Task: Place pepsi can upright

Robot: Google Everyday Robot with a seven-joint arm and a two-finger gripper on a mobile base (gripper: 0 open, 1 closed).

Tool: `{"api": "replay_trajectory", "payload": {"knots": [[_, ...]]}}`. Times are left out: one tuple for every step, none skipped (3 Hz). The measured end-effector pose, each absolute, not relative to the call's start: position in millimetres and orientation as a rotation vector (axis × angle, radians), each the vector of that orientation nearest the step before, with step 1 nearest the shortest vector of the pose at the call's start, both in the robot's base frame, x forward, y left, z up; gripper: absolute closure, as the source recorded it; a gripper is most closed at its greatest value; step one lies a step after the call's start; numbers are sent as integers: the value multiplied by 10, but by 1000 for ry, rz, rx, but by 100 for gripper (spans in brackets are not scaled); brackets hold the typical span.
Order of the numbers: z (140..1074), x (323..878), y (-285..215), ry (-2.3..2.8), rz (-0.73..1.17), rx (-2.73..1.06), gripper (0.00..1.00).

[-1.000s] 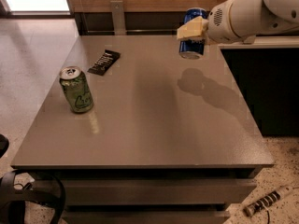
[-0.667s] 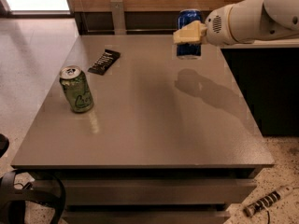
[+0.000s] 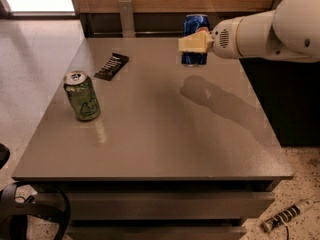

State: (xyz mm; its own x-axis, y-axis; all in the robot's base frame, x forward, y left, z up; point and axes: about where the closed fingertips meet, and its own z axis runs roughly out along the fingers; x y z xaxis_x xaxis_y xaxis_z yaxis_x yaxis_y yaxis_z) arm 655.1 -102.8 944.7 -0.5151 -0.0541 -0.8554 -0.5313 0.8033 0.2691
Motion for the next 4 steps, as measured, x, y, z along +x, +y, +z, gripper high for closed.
{"api": "replay_trajectory", "payload": {"knots": [[9367,6618,-1151,1851,670,-395,100],[9387,6593,-921,1686,659,-514,100],[9405,6527,-709,1581,609,-636,100],[9408,6525,-700,1579,608,-639,100]]}}
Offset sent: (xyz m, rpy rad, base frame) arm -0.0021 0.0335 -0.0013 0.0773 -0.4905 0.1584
